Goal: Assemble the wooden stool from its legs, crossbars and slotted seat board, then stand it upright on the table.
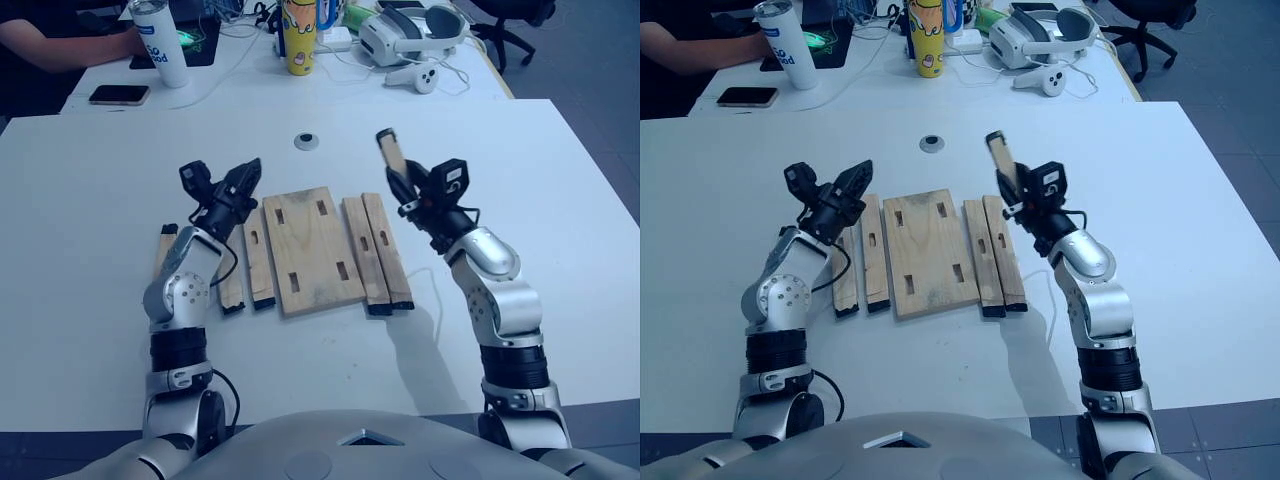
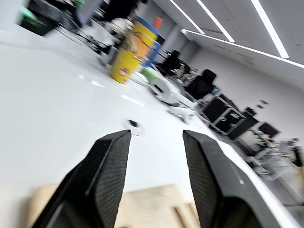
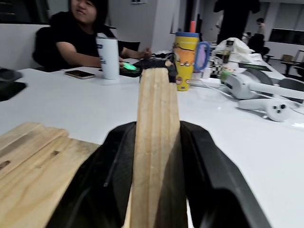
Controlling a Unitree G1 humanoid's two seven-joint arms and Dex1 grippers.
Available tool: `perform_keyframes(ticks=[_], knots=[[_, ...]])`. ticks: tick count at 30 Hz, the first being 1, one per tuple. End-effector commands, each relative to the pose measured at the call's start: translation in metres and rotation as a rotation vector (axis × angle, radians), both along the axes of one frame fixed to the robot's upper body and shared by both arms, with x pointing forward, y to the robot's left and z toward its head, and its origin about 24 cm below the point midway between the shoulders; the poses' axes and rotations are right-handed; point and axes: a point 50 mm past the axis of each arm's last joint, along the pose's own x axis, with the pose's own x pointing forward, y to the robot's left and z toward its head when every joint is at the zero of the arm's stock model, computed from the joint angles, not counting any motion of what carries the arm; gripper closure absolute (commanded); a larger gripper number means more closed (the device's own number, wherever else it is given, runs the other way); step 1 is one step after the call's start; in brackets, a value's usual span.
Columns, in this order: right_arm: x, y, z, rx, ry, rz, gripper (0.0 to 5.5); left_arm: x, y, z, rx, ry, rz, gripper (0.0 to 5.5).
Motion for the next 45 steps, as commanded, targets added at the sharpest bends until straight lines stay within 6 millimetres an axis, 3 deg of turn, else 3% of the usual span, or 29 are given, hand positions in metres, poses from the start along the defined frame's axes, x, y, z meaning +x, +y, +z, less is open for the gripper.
perform_keyframes(ticks=[1,6,21,36,45], knots=[[-0.008,0.017,0.000,0.038,-0.011,0.144,4.20,-0.006,-0.026,0.018,-0.153,0.043,-0.211,3.46],[-0.016,0.029,-0.002,0.116,0.046,0.281,4.20,-0.011,-0.032,0.024,-0.196,0.078,-0.303,3.46],[-0.020,0.038,-0.007,0.071,0.049,0.343,4.20,-0.018,-0.040,0.035,-0.275,0.083,-0.402,3.46],[-0.015,0.033,-0.019,0.017,0.103,0.304,4.20,-0.028,-0.043,0.035,-0.121,0.030,-0.452,3.46],[-0.018,0.038,-0.017,0.018,0.093,0.345,4.20,-0.022,-0.044,0.019,0.052,0.038,-0.404,3.46]])
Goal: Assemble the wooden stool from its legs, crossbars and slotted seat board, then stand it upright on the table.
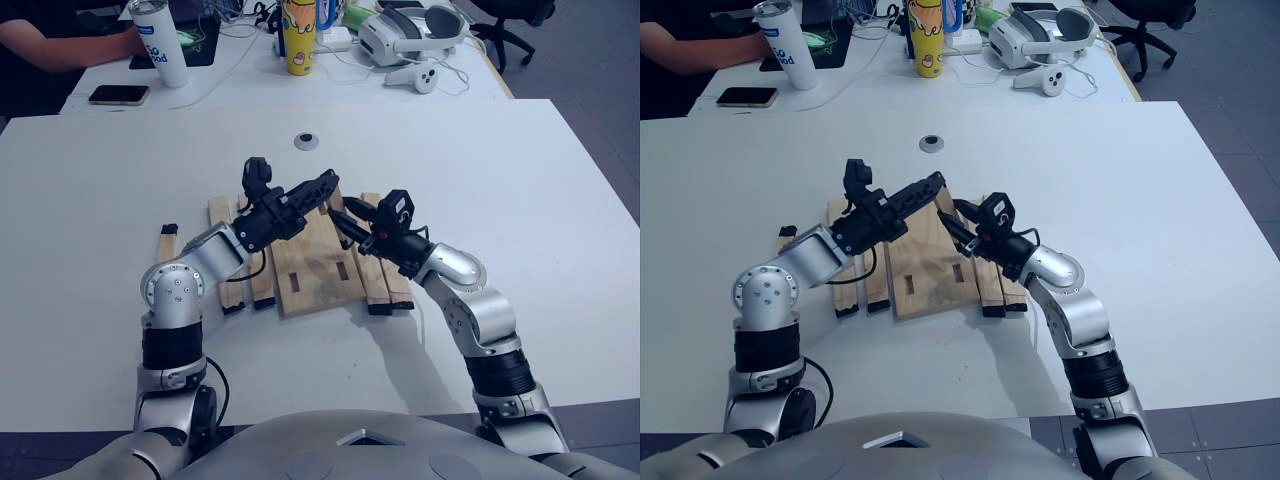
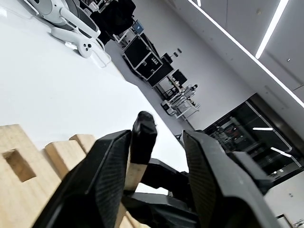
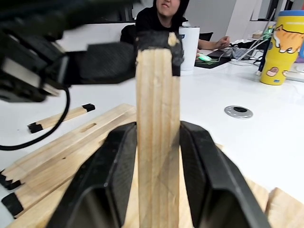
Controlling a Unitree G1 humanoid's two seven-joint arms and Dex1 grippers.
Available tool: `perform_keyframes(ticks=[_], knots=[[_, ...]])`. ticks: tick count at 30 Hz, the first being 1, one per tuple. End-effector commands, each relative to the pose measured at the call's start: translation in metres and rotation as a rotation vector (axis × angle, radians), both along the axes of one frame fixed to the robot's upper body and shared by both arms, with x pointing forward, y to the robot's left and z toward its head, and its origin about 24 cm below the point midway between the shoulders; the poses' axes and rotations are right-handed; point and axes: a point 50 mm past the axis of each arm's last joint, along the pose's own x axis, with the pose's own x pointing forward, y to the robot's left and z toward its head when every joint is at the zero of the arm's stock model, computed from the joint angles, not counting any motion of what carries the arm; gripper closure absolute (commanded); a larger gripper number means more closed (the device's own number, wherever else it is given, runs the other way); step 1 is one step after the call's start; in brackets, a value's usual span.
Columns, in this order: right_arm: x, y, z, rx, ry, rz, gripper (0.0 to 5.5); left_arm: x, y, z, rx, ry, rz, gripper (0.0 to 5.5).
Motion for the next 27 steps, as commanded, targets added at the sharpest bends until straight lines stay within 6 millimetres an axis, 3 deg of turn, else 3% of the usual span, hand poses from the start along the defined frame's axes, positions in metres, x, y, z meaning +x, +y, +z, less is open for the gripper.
perform_keyframes(ticks=[1,9,20,27], knots=[[-0.0001,0.0010,0.0001,-0.017,0.000,0.017,4.20,0.0008,0.0002,-0.0063,0.075,-0.023,0.015,3.46],[-0.0009,0.0021,-0.0016,-0.018,0.010,0.023,4.20,0.0029,-0.0028,-0.0054,0.095,-0.068,0.030,3.46],[-0.0002,0.0023,-0.0010,-0.014,0.016,0.014,4.20,0.0005,-0.0012,-0.0075,0.098,-0.070,0.028,4.91],[0.0044,-0.0002,0.0004,-0.027,0.001,-0.029,4.20,0.0033,0.0035,-0.0064,0.088,-0.079,0.074,4.99]])
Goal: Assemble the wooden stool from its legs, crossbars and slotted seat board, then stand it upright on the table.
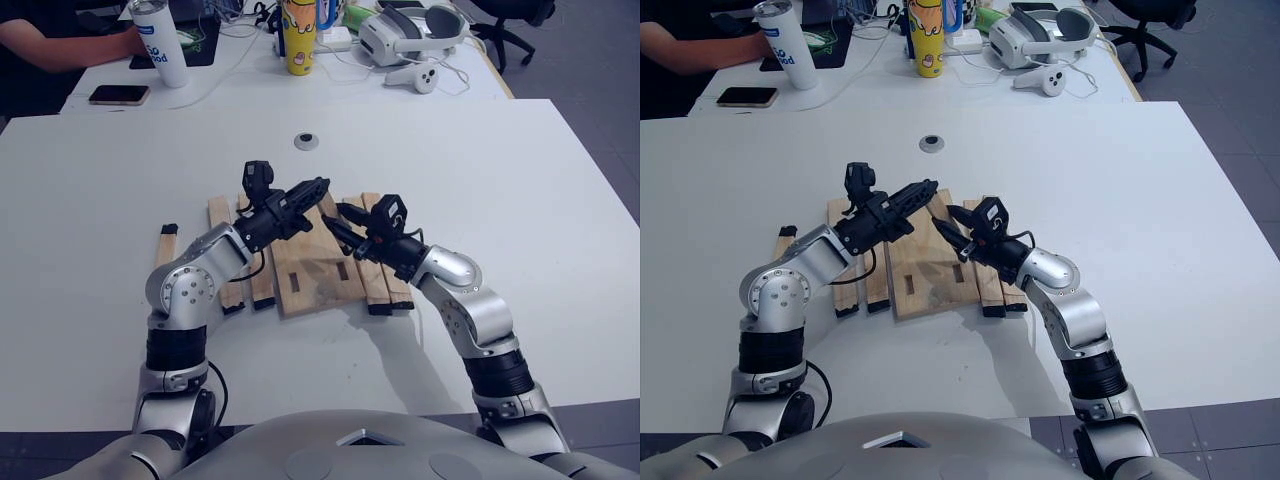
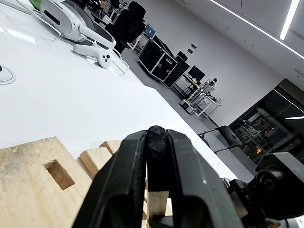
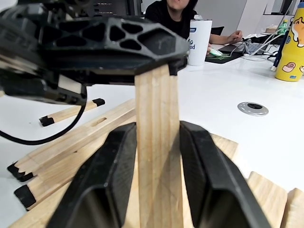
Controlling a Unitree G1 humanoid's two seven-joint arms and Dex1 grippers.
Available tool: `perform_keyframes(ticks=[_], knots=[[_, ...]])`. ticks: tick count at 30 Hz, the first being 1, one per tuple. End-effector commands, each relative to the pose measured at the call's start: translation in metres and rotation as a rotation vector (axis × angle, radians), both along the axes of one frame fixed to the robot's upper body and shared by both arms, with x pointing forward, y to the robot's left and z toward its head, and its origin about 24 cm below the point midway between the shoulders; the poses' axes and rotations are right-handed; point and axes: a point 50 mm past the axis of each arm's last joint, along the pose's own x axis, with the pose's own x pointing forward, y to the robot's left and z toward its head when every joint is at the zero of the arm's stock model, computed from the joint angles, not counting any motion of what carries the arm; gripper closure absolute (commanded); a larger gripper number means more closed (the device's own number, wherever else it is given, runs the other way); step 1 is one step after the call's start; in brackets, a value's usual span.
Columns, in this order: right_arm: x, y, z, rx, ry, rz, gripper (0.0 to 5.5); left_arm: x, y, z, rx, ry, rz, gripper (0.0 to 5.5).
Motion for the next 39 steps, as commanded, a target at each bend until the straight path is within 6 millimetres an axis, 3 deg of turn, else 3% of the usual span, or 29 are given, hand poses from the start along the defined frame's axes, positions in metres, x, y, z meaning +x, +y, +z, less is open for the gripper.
perform_keyframes(ticks=[1,3,4,7,13,17,25,30,39], knots=[[0.007,-0.005,0.003,-0.010,-0.020,-0.068,4.20,0.002,0.004,0.000,-0.004,-0.007,0.044,4.99],[0.008,-0.006,0.003,-0.021,-0.030,-0.083,4.20,0.005,0.008,0.002,-0.015,-0.014,0.086,5.02],[0.008,-0.007,0.003,-0.027,-0.033,-0.087,3.84,0.006,0.010,0.003,-0.021,-0.019,0.115,5.03],[0.008,-0.009,0.001,-0.051,-0.037,-0.101,3.45,0.009,0.019,0.009,-0.033,-0.043,0.221,5.07],[0.008,-0.022,-0.002,-0.052,-0.032,-0.190,3.41,0.005,0.038,0.031,0.010,-0.117,0.403,5.07],[0.009,-0.035,-0.010,-0.094,-0.017,-0.282,3.41,-0.010,0.055,0.047,0.034,-0.148,0.582,5.07],[0.010,-0.043,-0.017,-0.116,0.002,-0.340,3.41,-0.032,0.077,0.015,0.087,0.020,0.778,5.07],[0.015,-0.042,-0.017,-0.121,0.000,-0.323,3.41,-0.039,0.076,-0.009,0.096,0.103,0.825,5.07],[0.017,-0.042,-0.017,-0.122,0.008,-0.298,3.41,-0.045,0.084,-0.017,0.117,0.107,0.920,5.07]])
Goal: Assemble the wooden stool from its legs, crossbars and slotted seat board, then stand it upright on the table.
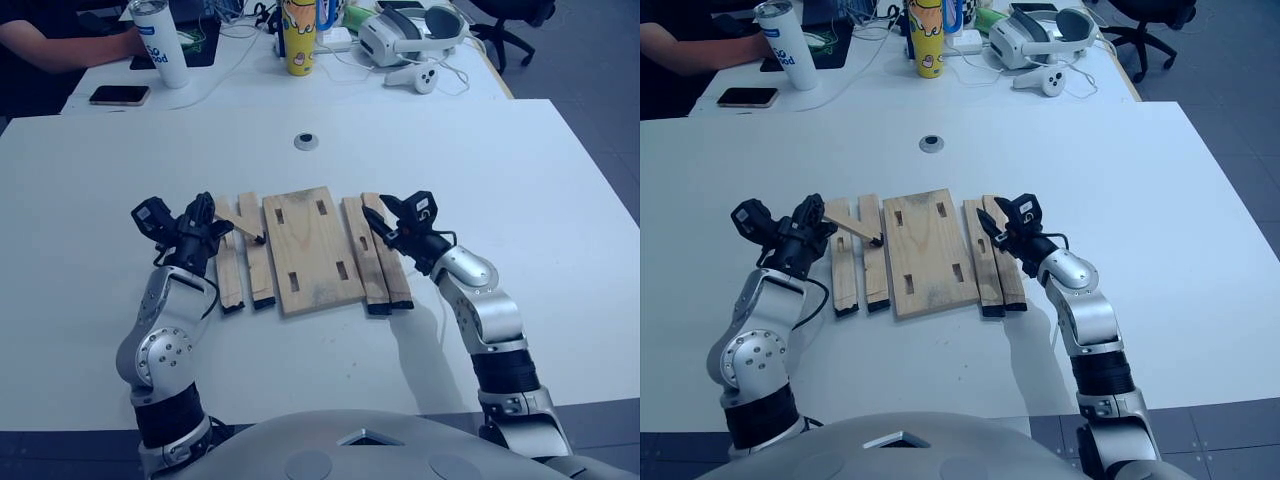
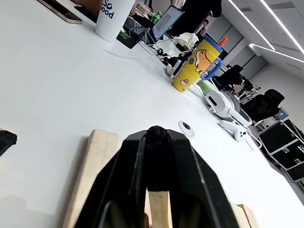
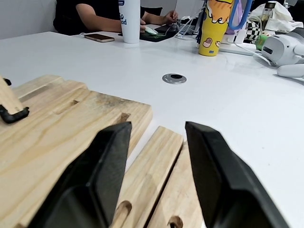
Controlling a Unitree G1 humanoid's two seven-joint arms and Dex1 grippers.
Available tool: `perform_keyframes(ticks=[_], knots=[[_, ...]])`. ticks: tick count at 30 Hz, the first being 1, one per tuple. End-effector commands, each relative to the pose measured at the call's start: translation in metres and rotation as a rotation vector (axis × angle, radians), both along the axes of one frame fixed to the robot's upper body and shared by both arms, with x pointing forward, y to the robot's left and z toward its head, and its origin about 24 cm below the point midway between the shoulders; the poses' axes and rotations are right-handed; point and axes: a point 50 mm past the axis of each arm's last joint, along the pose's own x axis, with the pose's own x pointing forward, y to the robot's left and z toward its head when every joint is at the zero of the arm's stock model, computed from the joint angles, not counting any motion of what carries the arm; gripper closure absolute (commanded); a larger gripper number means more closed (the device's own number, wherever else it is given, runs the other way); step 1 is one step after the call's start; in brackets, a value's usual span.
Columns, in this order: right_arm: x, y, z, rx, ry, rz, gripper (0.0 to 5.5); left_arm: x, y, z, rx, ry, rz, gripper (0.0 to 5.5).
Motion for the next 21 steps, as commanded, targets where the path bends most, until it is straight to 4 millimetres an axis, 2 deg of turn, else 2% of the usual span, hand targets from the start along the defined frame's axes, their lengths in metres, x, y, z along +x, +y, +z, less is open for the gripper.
perform_keyframes(ticks=[1,5,9,14,21], knots=[[0.001,-0.001,0.001,-0.007,-0.005,0.005,3.41,-0.001,0.007,-0.002,0.031,0.000,0.051,5.07],[0.000,0.002,-0.002,-0.007,0.008,0.015,3.41,-0.001,0.005,0.006,0.045,-0.034,0.051,5.07],[0.000,0.003,0.000,-0.004,0.006,0.021,3.41,-0.005,0.002,-0.008,0.026,0.039,0.039,5.07],[0.000,0.004,-0.002,-0.008,0.013,0.028,3.41,-0.008,-0.005,-0.013,0.007,0.077,0.034,5.07],[0.001,0.007,0.001,-0.008,0.011,0.036,3.41,-0.009,0.007,-0.008,0.201,0.097,0.097,5.07]])
